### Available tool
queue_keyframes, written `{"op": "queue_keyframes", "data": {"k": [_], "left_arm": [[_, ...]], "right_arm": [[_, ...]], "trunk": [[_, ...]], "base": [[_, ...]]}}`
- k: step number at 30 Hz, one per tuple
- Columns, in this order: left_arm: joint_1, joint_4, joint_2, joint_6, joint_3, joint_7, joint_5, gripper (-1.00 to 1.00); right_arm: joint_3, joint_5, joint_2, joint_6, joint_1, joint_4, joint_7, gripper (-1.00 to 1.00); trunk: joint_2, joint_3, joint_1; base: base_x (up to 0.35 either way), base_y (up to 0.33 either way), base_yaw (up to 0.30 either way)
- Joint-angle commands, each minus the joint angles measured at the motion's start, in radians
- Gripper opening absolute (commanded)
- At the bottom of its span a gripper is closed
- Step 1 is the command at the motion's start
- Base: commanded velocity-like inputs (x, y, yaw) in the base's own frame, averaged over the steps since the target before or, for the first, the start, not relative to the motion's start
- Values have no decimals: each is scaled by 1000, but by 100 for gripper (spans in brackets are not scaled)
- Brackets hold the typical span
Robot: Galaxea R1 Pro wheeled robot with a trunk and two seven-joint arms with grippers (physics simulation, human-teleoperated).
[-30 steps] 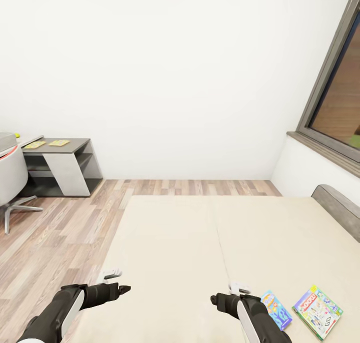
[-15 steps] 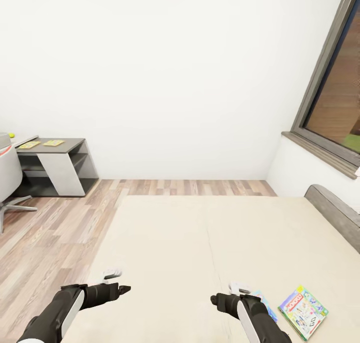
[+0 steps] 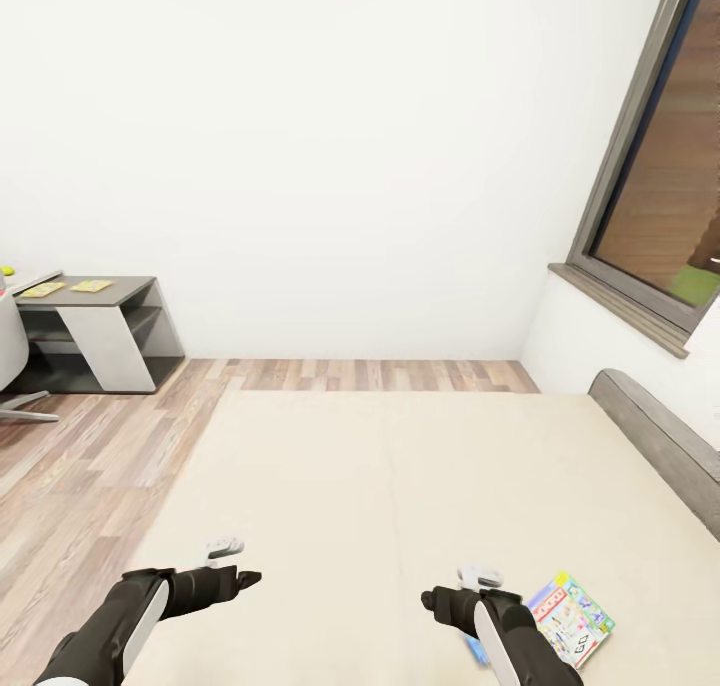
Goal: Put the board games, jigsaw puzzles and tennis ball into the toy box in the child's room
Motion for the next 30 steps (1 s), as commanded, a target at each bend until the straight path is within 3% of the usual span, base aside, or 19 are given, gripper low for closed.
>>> {"op": "queue_keyframes", "data": {"k": [1,15,30], "left_arm": [[-1,-1,0,9,2,0,8,100],[-1,-1,0,8,1,0,8,100],[-1,-1,0,8,0,-1,8,100]], "right_arm": [[-3,-8,1,4,-1,-1,-2,100],[-3,-8,1,3,-1,1,-1,100],[-3,-8,1,3,-1,2,-1,100]], "trunk": [[-2,-2,1],[-2,-2,1],[-2,-2,1]], "base": [[0,-293,0],[0,-275,0],[0,-46,0]]}}
